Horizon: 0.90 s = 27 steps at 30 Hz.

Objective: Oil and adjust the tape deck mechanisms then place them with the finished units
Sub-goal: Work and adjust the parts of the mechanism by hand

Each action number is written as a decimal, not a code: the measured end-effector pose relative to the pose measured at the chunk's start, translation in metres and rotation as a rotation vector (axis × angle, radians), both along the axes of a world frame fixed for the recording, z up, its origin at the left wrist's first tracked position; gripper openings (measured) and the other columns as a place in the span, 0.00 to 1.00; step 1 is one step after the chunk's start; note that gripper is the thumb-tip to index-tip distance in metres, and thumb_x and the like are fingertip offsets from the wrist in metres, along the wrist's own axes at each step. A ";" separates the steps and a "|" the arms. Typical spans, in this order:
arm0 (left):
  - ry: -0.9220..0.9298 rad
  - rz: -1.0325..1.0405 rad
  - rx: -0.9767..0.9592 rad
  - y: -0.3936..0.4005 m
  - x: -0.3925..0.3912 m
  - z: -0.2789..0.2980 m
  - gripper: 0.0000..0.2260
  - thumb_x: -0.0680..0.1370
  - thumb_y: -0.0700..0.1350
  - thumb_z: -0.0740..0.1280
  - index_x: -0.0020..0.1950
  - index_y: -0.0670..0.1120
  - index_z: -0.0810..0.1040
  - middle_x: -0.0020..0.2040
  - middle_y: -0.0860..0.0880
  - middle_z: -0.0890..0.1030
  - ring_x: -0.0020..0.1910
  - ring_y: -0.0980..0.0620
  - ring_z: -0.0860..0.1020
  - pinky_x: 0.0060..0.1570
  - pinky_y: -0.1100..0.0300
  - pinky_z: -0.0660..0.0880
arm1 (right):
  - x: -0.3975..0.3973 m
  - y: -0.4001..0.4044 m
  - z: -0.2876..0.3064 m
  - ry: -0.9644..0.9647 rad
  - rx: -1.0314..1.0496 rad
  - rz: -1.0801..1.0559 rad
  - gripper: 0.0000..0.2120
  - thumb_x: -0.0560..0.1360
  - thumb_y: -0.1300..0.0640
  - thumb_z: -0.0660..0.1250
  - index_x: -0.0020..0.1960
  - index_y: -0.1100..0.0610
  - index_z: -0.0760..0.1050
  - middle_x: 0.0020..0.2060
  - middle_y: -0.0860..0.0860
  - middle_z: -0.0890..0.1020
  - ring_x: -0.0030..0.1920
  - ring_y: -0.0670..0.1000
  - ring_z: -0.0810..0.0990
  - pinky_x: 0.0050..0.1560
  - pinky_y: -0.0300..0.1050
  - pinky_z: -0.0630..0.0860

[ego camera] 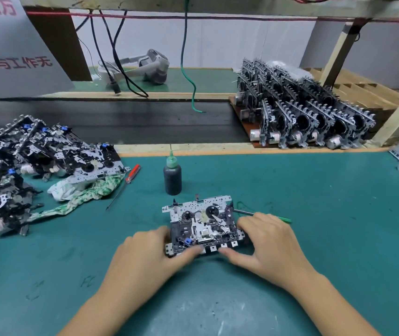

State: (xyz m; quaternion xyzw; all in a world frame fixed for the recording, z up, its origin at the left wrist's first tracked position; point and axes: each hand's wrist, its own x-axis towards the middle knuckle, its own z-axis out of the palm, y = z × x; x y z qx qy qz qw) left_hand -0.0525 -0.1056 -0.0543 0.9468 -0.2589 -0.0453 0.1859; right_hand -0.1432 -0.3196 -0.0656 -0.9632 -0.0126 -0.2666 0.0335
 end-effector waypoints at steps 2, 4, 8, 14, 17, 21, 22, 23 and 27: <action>-0.050 -0.042 0.041 -0.005 -0.002 -0.002 0.30 0.58 0.81 0.48 0.34 0.55 0.65 0.31 0.53 0.74 0.42 0.50 0.78 0.35 0.56 0.67 | -0.002 -0.003 -0.001 0.028 -0.006 0.009 0.23 0.69 0.34 0.58 0.31 0.55 0.69 0.25 0.45 0.71 0.27 0.49 0.71 0.30 0.41 0.64; -0.081 -0.057 0.036 -0.009 0.003 -0.003 0.31 0.58 0.80 0.51 0.37 0.54 0.68 0.37 0.53 0.79 0.45 0.50 0.79 0.37 0.57 0.68 | -0.004 -0.007 -0.004 0.058 -0.003 0.044 0.23 0.70 0.35 0.59 0.32 0.54 0.69 0.25 0.45 0.71 0.27 0.49 0.72 0.26 0.40 0.66; -0.201 -0.136 0.034 -0.014 0.009 -0.009 0.33 0.58 0.81 0.46 0.37 0.53 0.66 0.40 0.51 0.82 0.44 0.50 0.79 0.37 0.57 0.66 | -0.003 -0.010 -0.007 0.026 -0.014 0.022 0.22 0.70 0.37 0.59 0.30 0.54 0.68 0.22 0.45 0.71 0.23 0.49 0.72 0.21 0.38 0.65; -0.389 -0.160 -0.105 -0.021 0.006 -0.017 0.26 0.60 0.70 0.65 0.26 0.47 0.69 0.19 0.48 0.72 0.19 0.46 0.74 0.19 0.62 0.65 | 0.002 -0.012 -0.009 0.009 -0.012 0.004 0.21 0.69 0.38 0.59 0.29 0.54 0.68 0.22 0.45 0.70 0.21 0.48 0.71 0.22 0.35 0.60; -0.402 -0.117 -0.122 -0.025 0.005 -0.018 0.26 0.58 0.68 0.67 0.23 0.44 0.69 0.17 0.47 0.70 0.15 0.46 0.71 0.18 0.62 0.65 | 0.002 -0.011 -0.008 0.031 0.062 0.058 0.21 0.67 0.37 0.61 0.30 0.54 0.67 0.22 0.44 0.70 0.22 0.48 0.70 0.23 0.36 0.61; -0.406 -0.126 -0.151 -0.023 0.010 -0.020 0.28 0.61 0.70 0.63 0.22 0.44 0.67 0.16 0.47 0.68 0.15 0.46 0.71 0.18 0.63 0.64 | 0.000 -0.011 -0.008 0.057 0.076 0.088 0.22 0.65 0.33 0.62 0.31 0.52 0.65 0.23 0.44 0.69 0.23 0.47 0.69 0.24 0.36 0.61; -0.414 -0.163 -0.161 -0.021 0.012 -0.020 0.29 0.62 0.71 0.61 0.23 0.45 0.67 0.17 0.48 0.69 0.16 0.46 0.71 0.19 0.63 0.63 | 0.000 -0.010 -0.009 0.050 0.085 0.073 0.22 0.66 0.34 0.62 0.31 0.53 0.65 0.23 0.44 0.70 0.22 0.47 0.70 0.23 0.36 0.63; -0.418 -0.201 -0.164 -0.019 0.014 -0.020 0.30 0.62 0.73 0.59 0.23 0.45 0.67 0.17 0.48 0.69 0.17 0.47 0.71 0.19 0.64 0.63 | 0.000 -0.010 -0.010 0.043 0.094 0.050 0.21 0.67 0.36 0.62 0.30 0.53 0.66 0.22 0.44 0.70 0.22 0.48 0.70 0.22 0.36 0.65; -0.392 -0.247 -0.159 -0.017 0.014 -0.017 0.30 0.60 0.75 0.60 0.26 0.47 0.64 0.18 0.49 0.68 0.17 0.48 0.71 0.19 0.63 0.62 | 0.002 -0.009 -0.012 0.046 0.093 0.004 0.20 0.67 0.36 0.60 0.31 0.52 0.63 0.21 0.45 0.68 0.20 0.50 0.70 0.21 0.38 0.65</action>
